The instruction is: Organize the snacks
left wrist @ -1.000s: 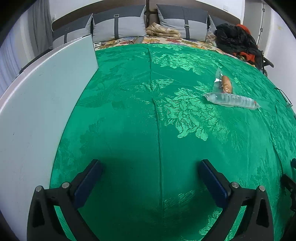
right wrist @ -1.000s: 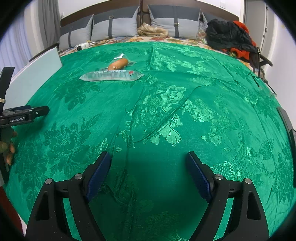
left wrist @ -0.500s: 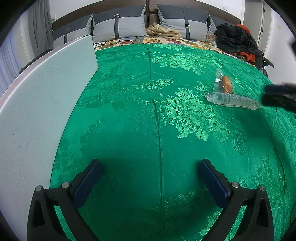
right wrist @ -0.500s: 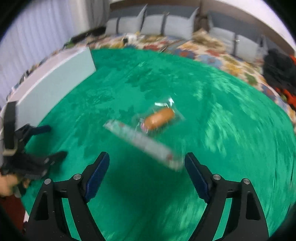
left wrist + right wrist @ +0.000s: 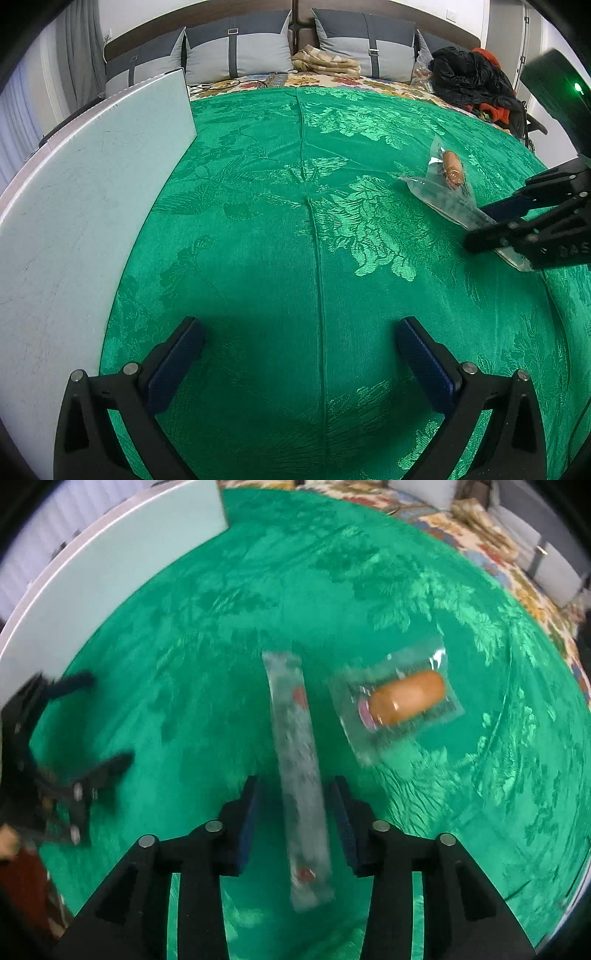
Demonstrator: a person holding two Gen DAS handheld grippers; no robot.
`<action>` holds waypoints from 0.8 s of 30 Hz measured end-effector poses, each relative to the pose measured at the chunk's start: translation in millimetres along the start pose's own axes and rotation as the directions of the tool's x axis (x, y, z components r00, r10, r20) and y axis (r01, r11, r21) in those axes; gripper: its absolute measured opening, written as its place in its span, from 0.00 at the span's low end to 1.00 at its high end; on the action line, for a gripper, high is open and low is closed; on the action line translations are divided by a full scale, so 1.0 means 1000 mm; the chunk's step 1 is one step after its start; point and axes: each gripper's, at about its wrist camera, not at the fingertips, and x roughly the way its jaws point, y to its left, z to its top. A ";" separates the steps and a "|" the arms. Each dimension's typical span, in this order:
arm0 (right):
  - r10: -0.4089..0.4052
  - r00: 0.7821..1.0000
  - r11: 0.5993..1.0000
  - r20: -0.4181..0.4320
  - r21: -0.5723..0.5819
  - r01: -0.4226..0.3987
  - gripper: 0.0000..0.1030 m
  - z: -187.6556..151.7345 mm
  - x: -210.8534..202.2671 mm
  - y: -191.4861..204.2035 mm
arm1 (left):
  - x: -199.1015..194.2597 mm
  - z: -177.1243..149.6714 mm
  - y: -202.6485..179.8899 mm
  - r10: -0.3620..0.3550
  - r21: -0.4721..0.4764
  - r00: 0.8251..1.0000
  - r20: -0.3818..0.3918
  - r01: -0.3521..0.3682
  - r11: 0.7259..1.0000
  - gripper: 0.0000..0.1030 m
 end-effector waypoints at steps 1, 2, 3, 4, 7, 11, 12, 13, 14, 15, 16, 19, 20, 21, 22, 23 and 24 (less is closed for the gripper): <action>-0.010 1.000 1.000 0.007 0.024 0.010 0.19 0.001 -0.001 0.002 | 0.000 0.000 0.000 0.000 0.000 1.000 0.000 0.000 1.000 1.00; 0.015 1.000 0.998 0.013 0.061 -0.016 0.18 -0.001 -0.002 0.004 | 0.000 0.000 0.000 0.000 0.000 1.000 0.000 0.000 1.000 1.00; 0.042 0.999 0.995 0.020 0.087 -0.044 0.18 -0.005 -0.003 0.005 | 0.000 0.000 0.000 0.000 0.000 1.000 0.000 0.000 1.000 1.00; 0.049 0.998 0.994 0.027 0.092 -0.051 0.18 -0.011 -0.005 0.010 | 0.000 0.000 0.000 0.000 0.000 1.000 0.000 0.000 1.000 1.00; 0.027 0.997 0.994 0.066 0.103 -0.033 0.18 -0.052 -0.020 0.021 | 0.000 0.000 0.000 0.000 0.000 1.000 0.000 0.000 1.000 1.00; -0.010 0.988 0.967 0.157 0.254 -0.031 0.18 -0.102 -0.047 -0.001 | 0.000 0.000 0.000 0.001 0.000 1.000 0.000 -0.001 1.000 1.00; -0.043 0.984 0.953 0.175 0.301 -0.012 0.18 -0.114 -0.054 -0.012 | 0.000 0.000 0.000 0.001 0.000 1.000 0.000 -0.001 1.000 1.00; -0.088 0.978 0.934 0.190 0.357 0.015 0.18 -0.126 -0.058 -0.025 | 0.000 0.000 0.000 0.001 0.000 1.000 0.000 -0.001 1.000 1.00; -0.137 0.971 0.906 0.197 0.420 0.043 0.18 -0.139 -0.062 -0.041 | 0.000 0.000 0.000 0.001 0.000 1.000 0.000 -0.001 1.000 1.00; -0.186 0.963 0.876 0.195 0.477 0.072 0.18 -0.150 -0.064 -0.055 | 0.000 0.000 0.000 0.001 0.000 1.000 0.000 -0.001 1.000 1.00; -0.219 0.958 0.855 0.187 0.510 0.096 0.18 -0.158 -0.065 -0.064 | 0.000 0.000 0.000 0.001 0.000 1.000 0.000 -0.001 1.000 1.00; -0.247 0.951 0.819 0.184 0.565 0.103 0.19 -0.169 -0.058 -0.083 | 0.000 0.000 0.000 0.001 0.000 1.000 0.000 -0.001 1.000 1.00; -0.251 0.947 0.818 0.200 0.566 0.098 0.22 -0.169 -0.058 -0.083 | 0.000 0.000 0.000 0.001 0.000 1.000 0.000 -0.001 1.000 1.00; -0.261 0.943 0.821 0.208 0.562 0.103 0.24 -0.167 -0.058 -0.083 | 0.000 0.000 0.000 0.001 0.000 1.000 0.000 -0.001 1.000 1.00; -0.273 0.938 0.823 0.215 0.557 0.111 0.26 -0.165 -0.057 -0.082 | 0.000 0.000 0.000 0.001 0.000 1.000 0.000 -0.001 1.000 1.00; -0.285 0.932 0.825 0.225 0.552 0.119 0.34 -0.161 -0.053 -0.080 | 0.000 0.000 0.000 0.001 0.000 1.000 0.000 -0.001 1.000 1.00; -0.292 0.926 0.829 0.237 0.545 0.122 0.38 -0.159 -0.052 -0.079 | 0.000 0.000 0.000 0.001 0.000 1.000 0.000 -0.001 1.000 1.00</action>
